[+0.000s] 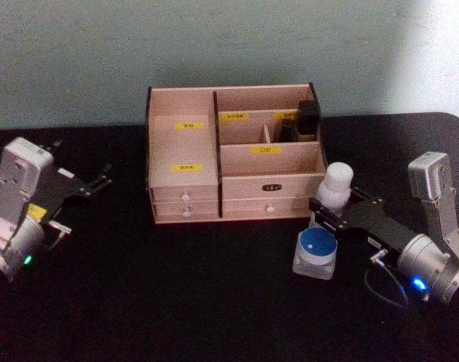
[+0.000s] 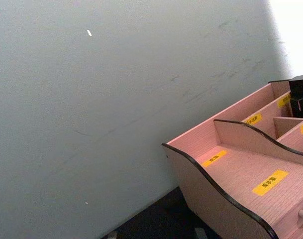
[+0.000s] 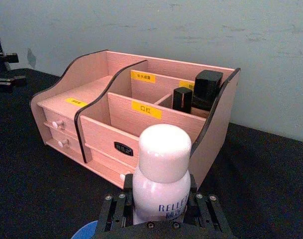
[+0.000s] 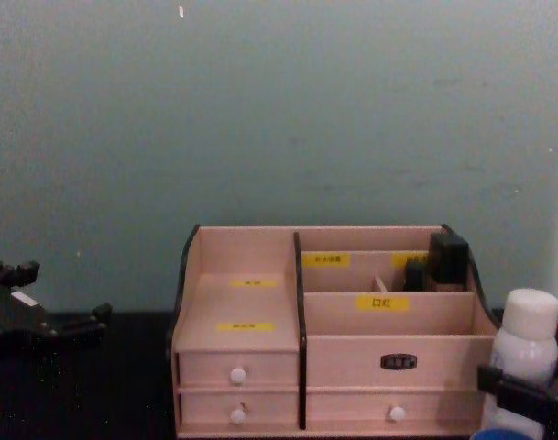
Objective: Pick up the facial cleanser and watermelon frost from the table and place them into the tiered storage box.
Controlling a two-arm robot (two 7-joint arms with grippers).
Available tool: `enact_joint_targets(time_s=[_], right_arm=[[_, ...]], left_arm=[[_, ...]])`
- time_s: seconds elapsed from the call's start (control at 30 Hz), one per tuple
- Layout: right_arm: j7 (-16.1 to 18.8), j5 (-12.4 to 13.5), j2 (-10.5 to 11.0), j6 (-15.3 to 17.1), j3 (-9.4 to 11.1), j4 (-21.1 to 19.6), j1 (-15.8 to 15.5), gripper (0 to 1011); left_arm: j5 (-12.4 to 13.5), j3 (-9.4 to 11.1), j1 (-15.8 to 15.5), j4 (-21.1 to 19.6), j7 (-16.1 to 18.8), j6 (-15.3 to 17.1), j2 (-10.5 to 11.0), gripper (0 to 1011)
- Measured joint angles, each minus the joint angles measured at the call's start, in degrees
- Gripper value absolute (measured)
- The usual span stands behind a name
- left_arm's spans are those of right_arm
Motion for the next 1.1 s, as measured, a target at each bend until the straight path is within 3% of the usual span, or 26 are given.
enact_joint_targets(time_s=[0.5,1.1], right_arm=[[0.0,0.2,0.2,-0.6,0.4,-0.6,-0.3,590],[0.1,3.1,2.1,-0.7,3.2,-6.6,-2.2,590]], left_arm=[[0.0,0.0,0.0,0.0,0.0,0.0,0.0,1001],[0.0,0.0,0.0,0.0,0.0,0.0,0.0,1001]])
